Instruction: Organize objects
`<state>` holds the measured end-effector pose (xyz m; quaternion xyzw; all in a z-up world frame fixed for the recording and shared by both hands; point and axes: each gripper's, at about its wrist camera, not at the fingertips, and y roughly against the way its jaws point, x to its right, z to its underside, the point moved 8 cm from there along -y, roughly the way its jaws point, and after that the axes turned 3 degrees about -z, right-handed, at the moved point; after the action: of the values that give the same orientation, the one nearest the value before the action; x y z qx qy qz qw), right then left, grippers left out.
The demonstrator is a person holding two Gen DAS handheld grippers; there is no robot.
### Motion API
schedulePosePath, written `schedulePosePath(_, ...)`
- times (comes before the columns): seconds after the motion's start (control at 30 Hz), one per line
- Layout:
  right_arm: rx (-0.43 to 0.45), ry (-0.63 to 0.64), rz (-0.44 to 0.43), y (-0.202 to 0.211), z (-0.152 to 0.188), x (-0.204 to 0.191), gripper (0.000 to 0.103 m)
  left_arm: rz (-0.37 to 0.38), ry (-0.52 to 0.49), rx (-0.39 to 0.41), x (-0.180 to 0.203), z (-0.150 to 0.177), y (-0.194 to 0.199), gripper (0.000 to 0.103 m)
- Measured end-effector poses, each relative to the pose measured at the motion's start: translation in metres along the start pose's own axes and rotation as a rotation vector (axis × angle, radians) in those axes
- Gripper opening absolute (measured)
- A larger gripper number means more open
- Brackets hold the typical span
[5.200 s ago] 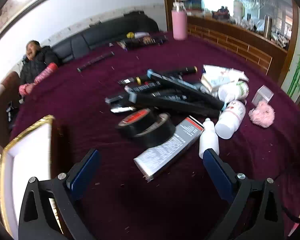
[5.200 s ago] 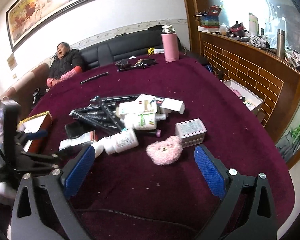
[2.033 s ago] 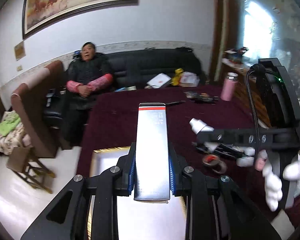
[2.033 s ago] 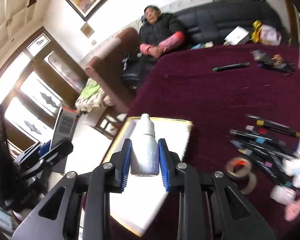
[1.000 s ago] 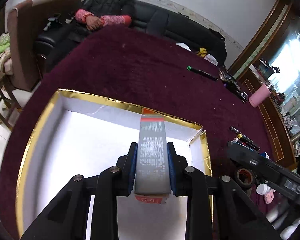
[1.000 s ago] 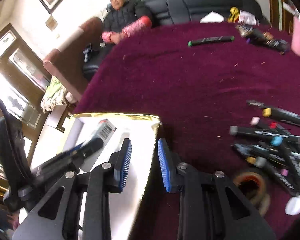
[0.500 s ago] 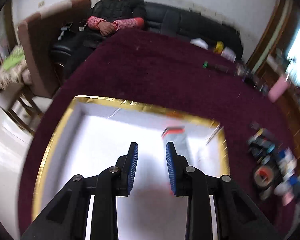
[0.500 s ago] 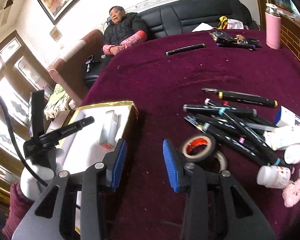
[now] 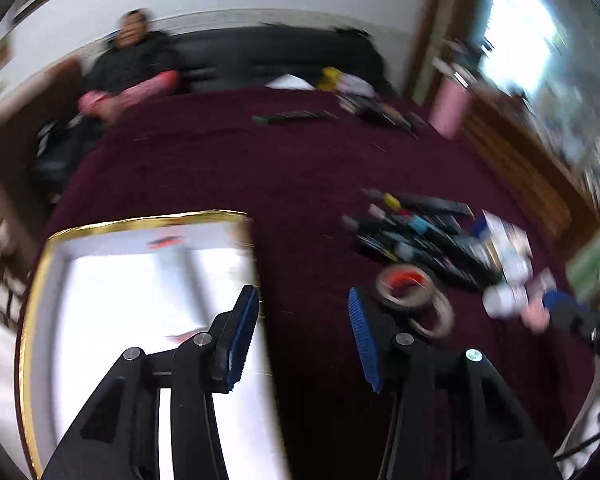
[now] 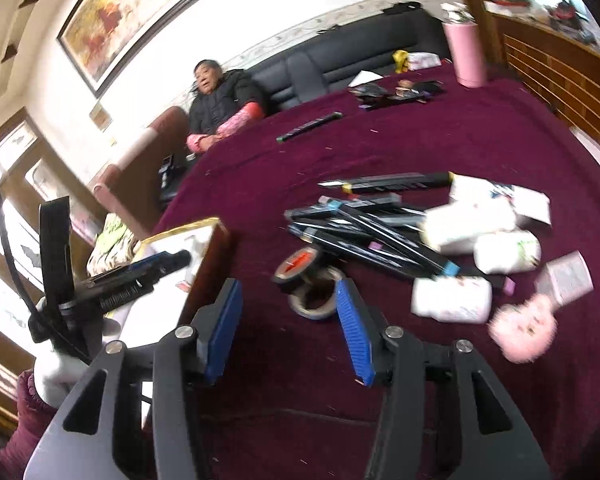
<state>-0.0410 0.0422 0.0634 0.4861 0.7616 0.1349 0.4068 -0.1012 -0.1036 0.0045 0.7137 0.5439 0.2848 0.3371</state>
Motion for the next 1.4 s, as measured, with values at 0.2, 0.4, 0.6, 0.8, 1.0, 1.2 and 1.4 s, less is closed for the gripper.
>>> schedulePosePath(0.2,0.001,-0.084,0.011,0.021,0.015,0.043,0.048,0.021,-0.187,-0.023,0.063,-0.011,-0.043,0.041)
schedulePosePath(0.4,0.038,-0.123,0.019,0.041,0.014,0.071,0.048,-0.034,-0.365,-0.020,0.102,-0.012,-0.059,0.040)
schedulePosePath(0.6,0.033,-0.139,0.003,0.041,0.018,0.085,0.048,-0.011,-0.455,-0.070,0.110,-0.006,-0.061,0.040)
schedulePosePath(0.8,0.019,-0.141,-0.013,0.033,0.021,0.086,0.048,0.107,-0.258,-0.087,0.088,-0.012,-0.059,0.040)
schedulePosePath(1.0,0.007,-0.143,-0.012,0.028,0.023,0.087,0.048,0.033,-0.101,-0.120,0.036,-0.025,-0.077,0.040)
schedulePosePath(1.2,-0.013,-0.135,-0.001,0.021,0.025,0.087,0.048,-0.001,-0.203,-0.139,0.058,-0.013,-0.099,0.032)
schedulePosePath(1.4,-0.020,-0.150,0.019,0.019,0.024,0.093,0.048,-0.087,-0.331,-0.083,0.086,-0.007,-0.087,0.015)
